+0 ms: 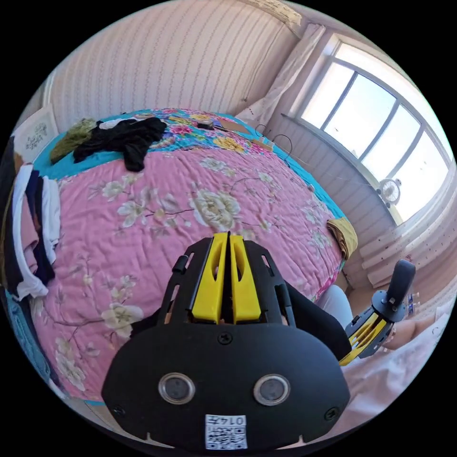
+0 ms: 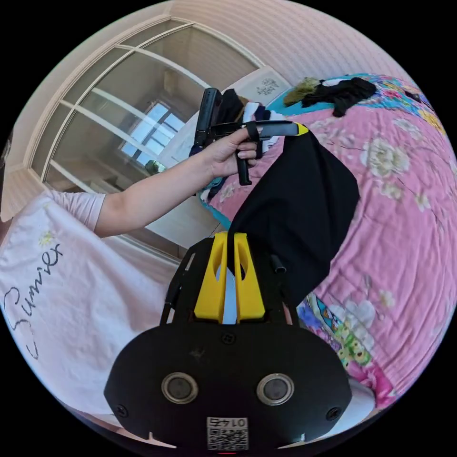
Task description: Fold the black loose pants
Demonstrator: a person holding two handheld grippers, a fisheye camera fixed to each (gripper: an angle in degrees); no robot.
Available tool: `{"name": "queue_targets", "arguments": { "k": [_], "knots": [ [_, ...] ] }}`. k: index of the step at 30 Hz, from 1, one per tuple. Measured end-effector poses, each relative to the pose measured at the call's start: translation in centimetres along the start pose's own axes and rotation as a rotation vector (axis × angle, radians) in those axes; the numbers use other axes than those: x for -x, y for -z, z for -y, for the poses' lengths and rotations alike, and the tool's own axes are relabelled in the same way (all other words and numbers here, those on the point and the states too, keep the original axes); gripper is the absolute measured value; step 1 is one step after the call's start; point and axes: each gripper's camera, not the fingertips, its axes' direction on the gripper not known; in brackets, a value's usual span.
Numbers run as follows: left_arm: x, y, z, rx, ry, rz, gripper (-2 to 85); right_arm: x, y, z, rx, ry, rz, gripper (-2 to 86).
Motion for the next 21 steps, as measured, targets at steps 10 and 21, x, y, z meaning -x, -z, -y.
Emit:
{"name": "queue_targets", "arguments": {
  "k": [10,21],
  "knots": [
    [16.4,10.2,-15.9,-0.110,0.408,0.198,5.1,5.8,-17.1,5.7,0.453,0.187,-0.005,8.1],
    [16.2,6.1,-25.1,-0.069,0.431,0.025,12.3,-4.7,-8.9,2.6,0.120,-0.365,-0.275,12.1]
  ]
}}
